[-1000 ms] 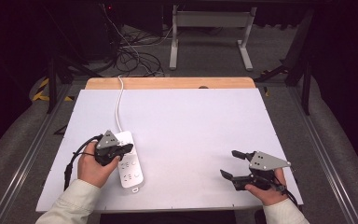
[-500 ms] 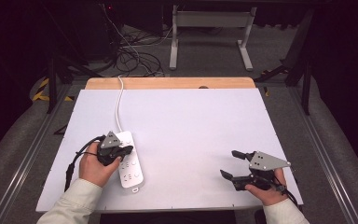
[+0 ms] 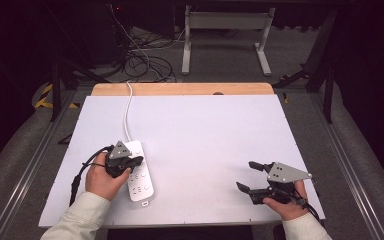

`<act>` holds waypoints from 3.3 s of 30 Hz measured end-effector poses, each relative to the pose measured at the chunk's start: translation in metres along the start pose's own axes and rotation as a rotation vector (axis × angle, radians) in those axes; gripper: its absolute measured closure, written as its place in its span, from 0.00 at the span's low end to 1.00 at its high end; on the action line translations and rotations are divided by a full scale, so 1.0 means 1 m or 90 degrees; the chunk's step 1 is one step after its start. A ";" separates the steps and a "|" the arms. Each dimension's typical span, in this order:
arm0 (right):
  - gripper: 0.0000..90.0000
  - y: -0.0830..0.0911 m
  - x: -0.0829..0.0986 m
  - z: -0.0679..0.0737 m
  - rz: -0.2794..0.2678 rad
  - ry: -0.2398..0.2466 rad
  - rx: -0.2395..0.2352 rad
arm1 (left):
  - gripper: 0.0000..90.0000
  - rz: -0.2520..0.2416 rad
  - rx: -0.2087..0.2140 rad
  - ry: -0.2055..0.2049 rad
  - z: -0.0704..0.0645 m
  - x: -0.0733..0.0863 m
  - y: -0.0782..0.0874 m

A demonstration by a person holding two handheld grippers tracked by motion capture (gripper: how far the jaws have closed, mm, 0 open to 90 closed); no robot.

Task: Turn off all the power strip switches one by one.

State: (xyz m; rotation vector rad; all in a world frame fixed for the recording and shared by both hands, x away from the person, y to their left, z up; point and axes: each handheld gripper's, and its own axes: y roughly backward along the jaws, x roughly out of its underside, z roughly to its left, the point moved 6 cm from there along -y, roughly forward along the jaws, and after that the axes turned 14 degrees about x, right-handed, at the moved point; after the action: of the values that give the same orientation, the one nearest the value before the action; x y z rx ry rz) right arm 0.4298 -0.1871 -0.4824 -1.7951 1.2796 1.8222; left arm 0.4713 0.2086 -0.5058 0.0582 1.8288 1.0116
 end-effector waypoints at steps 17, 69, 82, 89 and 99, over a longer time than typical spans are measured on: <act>0.24 0.000 0.000 0.000 -0.002 -0.002 -0.002 | 1.00 -0.002 -0.007 0.003 0.001 0.000 -0.001; 0.24 0.001 0.000 0.001 -0.005 0.001 -0.002 | 1.00 -0.064 0.073 -0.073 -0.033 -0.005 0.028; 0.24 0.001 0.000 0.000 -0.003 0.001 -0.001 | 1.00 -0.019 0.088 -0.061 -0.031 0.012 0.011; 0.24 0.000 0.000 0.001 -0.002 0.002 -0.003 | 1.00 -0.014 0.084 -0.057 -0.031 0.013 0.010; 0.24 0.000 0.000 0.001 -0.003 0.001 -0.003 | 1.00 -0.010 0.083 -0.047 -0.031 0.015 0.007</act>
State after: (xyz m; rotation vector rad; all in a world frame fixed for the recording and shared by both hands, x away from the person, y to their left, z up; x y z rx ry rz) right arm 0.4287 -0.1864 -0.4825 -1.8011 1.2718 1.8232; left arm 0.4377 0.2010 -0.5079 0.1587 1.8234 0.8673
